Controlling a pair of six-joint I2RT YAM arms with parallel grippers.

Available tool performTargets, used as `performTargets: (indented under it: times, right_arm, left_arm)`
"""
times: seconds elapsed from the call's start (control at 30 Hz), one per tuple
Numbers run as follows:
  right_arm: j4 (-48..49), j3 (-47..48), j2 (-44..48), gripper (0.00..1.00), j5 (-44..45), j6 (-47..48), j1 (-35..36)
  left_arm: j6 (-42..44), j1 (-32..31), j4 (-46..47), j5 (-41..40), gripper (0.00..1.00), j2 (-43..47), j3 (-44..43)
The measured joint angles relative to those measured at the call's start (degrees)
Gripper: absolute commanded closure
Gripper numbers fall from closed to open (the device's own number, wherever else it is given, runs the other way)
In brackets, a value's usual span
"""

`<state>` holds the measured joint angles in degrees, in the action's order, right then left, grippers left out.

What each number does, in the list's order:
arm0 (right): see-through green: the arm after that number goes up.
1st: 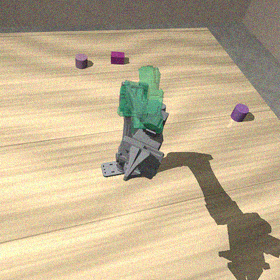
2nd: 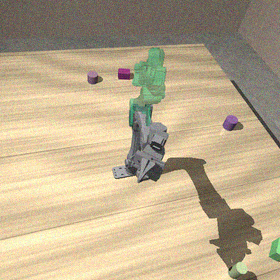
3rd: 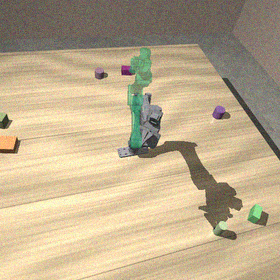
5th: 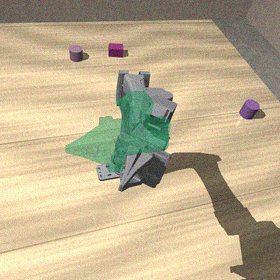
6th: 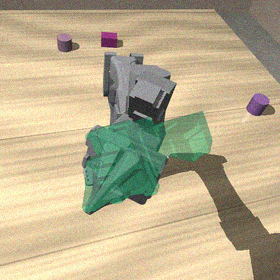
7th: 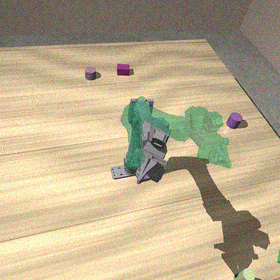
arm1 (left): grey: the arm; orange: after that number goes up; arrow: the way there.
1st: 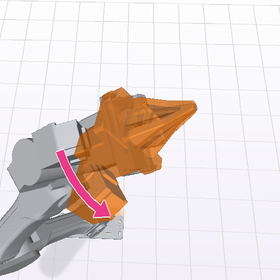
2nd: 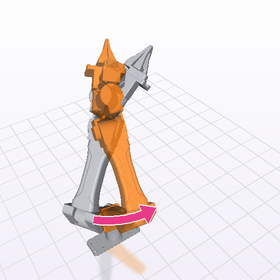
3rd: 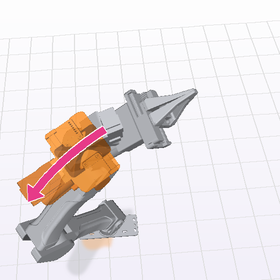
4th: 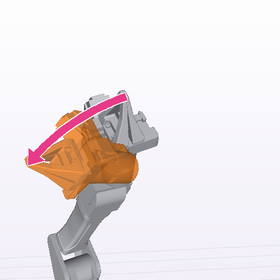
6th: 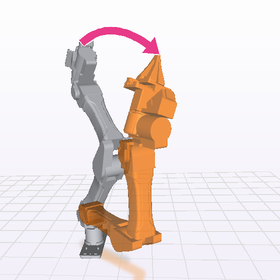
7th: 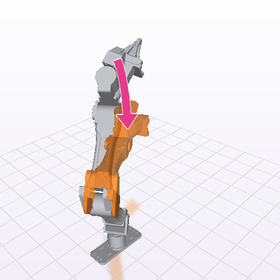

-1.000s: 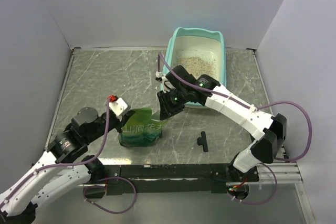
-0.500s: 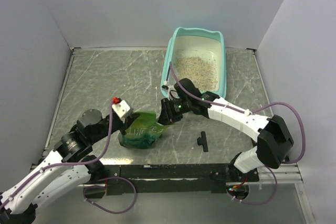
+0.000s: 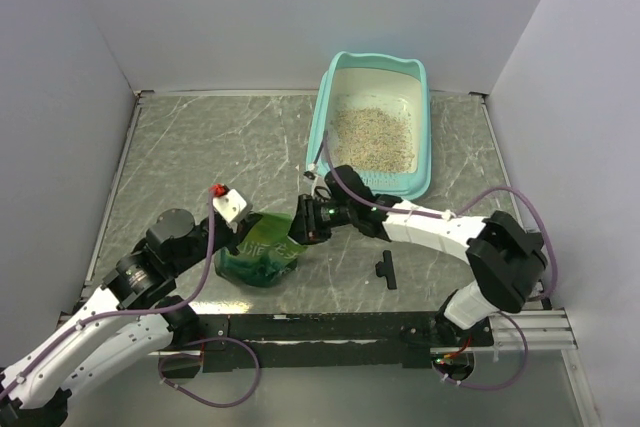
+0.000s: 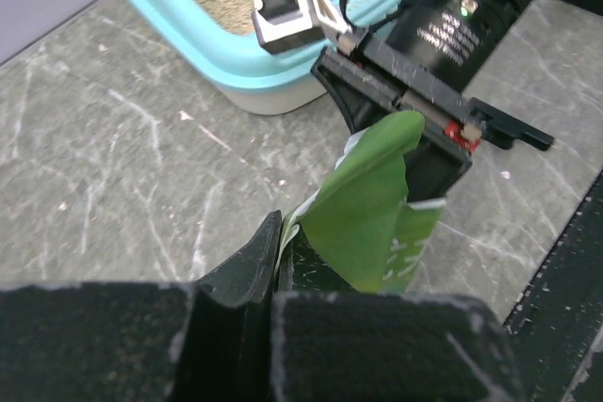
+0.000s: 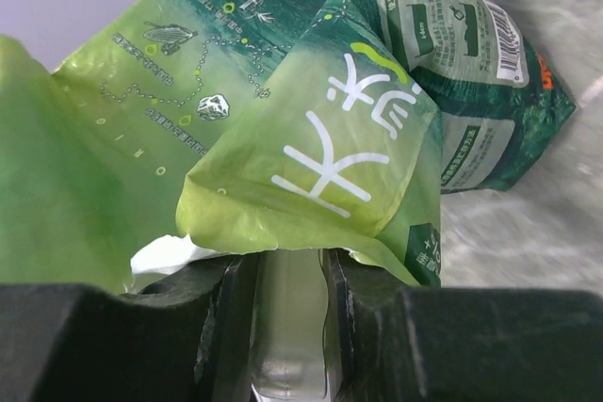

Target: Fill the litter box with clean litter

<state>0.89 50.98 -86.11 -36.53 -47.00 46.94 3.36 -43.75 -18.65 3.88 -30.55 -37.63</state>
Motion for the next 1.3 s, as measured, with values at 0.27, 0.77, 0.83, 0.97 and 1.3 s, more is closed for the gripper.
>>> performTargets:
  times: [0.27,0.77,0.83,0.97,1.3]
  right_arm:
    - [5.09,2.23,-4.7,1.0,2.25,-6.38,2.8]
    - [4.42,-5.84,7.5,1.0,4.52,-7.28,1.4]
    - [4.31,-7.23,9.75,1.0,4.87,-7.5,0.98]
    - [4.11,-9.75,13.4,1.0,5.62,-7.98,0.24]
    - [5.51,-18.45,25.77,1.0,6.14,-12.24,-3.21]
  left_arm:
    - [0.02,0.07,-1.33,-4.07,0.99,0.92,0.11]
    - [0.0,0.04,0.72,-4.2,0.99,1.4,2.1]
    - [0.0,0.04,1.07,-4.2,0.99,1.4,2.16]
    - [0.02,0.04,1.66,-4.2,0.99,0.9,2.29]
    - [0.02,0.04,2.23,-4.2,0.99,0.13,2.75]
